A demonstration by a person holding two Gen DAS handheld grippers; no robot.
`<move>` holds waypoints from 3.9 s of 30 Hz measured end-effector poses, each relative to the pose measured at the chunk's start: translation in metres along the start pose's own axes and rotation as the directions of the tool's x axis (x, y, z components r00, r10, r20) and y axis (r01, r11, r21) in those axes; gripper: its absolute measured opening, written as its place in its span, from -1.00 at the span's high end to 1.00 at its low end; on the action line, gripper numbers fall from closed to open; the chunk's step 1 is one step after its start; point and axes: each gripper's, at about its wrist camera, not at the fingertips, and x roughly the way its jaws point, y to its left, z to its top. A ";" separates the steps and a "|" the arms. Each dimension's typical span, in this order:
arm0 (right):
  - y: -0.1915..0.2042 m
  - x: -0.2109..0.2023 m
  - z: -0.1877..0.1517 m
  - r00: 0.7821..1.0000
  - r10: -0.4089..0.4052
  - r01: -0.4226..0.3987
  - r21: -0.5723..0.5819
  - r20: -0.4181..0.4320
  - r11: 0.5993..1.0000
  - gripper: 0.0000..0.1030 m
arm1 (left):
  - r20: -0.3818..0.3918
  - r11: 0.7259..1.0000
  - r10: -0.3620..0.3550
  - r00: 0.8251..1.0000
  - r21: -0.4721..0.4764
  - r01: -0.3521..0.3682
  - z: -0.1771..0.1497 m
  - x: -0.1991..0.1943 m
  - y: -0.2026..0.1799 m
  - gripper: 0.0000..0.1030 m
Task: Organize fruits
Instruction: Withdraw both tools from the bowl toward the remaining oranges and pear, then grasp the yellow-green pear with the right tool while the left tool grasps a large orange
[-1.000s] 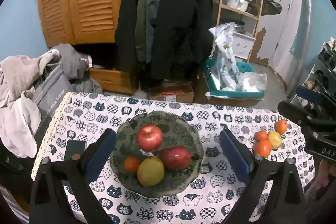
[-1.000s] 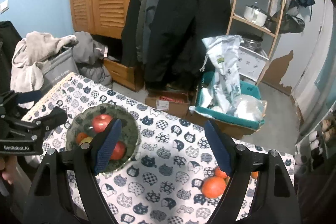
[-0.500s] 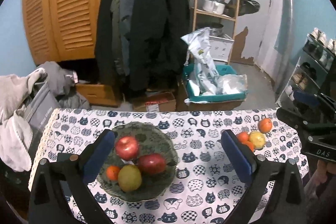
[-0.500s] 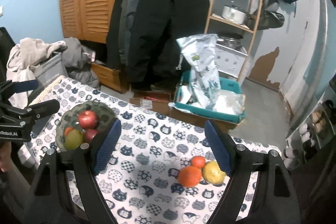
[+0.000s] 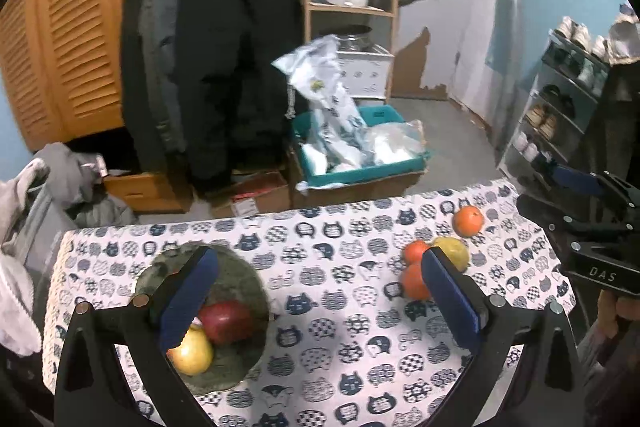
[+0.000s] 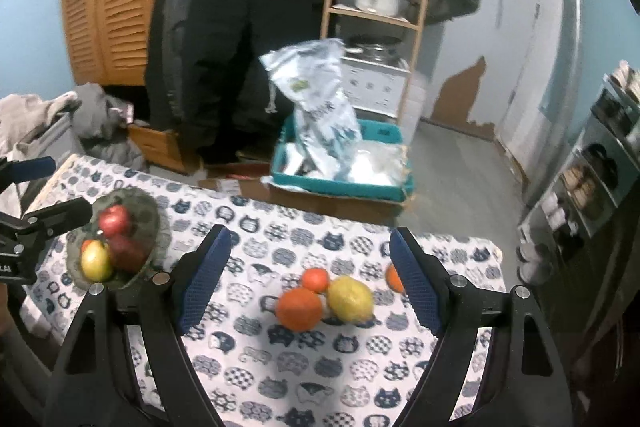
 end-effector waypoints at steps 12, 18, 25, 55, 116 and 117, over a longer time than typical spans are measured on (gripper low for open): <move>-0.053 -0.002 -0.023 0.997 -0.067 0.070 0.086 -0.033 0.994 -0.58 | -0.048 0.995 -0.062 0.997 0.077 0.066 0.007 0.027 -0.060 -0.98; -0.069 0.005 -0.033 0.994 -0.086 0.092 0.104 -0.063 0.990 -0.58 | -0.077 0.993 -0.074 0.994 0.089 0.081 0.008 0.043 -0.078 -0.98; -0.080 0.019 -0.043 0.990 -0.093 0.106 0.113 -0.110 0.988 -0.58 | -0.137 0.993 -0.077 0.988 0.080 0.088 0.002 0.067 -0.089 -0.98; -0.102 0.152 -0.087 0.913 -0.003 0.087 0.187 -0.407 0.978 -0.58 | -0.401 0.997 -0.069 0.914 0.003 0.076 -0.049 0.205 -0.103 -0.98; -0.059 0.252 -0.111 0.839 0.085 0.000 0.156 -0.537 0.988 -0.37 | -0.437 0.986 -0.155 0.886 -0.127 0.110 -0.062 0.247 -0.039 -0.23; -0.058 0.251 -0.112 0.842 0.079 0.002 0.150 -0.533 0.989 -0.36 | -0.435 0.986 -0.154 0.887 -0.121 0.112 -0.062 0.246 -0.041 -0.23</move>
